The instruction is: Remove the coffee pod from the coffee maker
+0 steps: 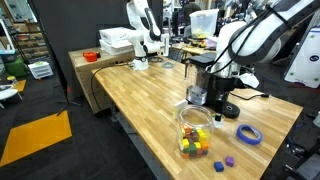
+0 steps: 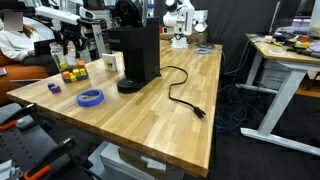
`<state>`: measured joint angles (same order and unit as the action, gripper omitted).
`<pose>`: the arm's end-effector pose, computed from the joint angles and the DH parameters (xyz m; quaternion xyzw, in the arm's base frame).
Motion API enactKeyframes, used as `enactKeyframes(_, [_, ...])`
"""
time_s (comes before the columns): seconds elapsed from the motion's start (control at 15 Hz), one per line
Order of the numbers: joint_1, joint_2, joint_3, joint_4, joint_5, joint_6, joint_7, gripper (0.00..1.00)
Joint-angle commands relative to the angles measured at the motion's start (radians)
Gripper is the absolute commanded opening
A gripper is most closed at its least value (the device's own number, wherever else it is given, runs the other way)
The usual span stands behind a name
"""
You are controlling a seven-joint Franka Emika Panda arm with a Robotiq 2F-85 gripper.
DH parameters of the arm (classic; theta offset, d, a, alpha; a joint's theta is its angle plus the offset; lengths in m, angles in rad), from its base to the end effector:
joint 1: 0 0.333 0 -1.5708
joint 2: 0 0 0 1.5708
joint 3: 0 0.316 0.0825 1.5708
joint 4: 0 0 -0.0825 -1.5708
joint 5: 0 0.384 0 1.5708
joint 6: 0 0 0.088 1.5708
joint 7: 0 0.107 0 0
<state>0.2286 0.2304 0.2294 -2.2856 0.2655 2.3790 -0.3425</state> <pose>0.4624 0.2327 0.2443 -0.9483 -0.2897 0.0735 0.1068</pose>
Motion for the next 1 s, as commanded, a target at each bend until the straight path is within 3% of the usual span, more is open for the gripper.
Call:
enactKeyframes(0.0, [-0.015, 0.036, 0.023, -0.001, 0.014, 0.069, 0.065, 0.28])
enactKeyframes(0.47, [-0.031, 0.049, 0.013, -0.045, -0.004, 0.102, 0.157, 0.28])
enactKeyframes(0.93, [-0.079, 0.040, 0.010, -0.073, 0.023, 0.118, 0.142, 0.28])
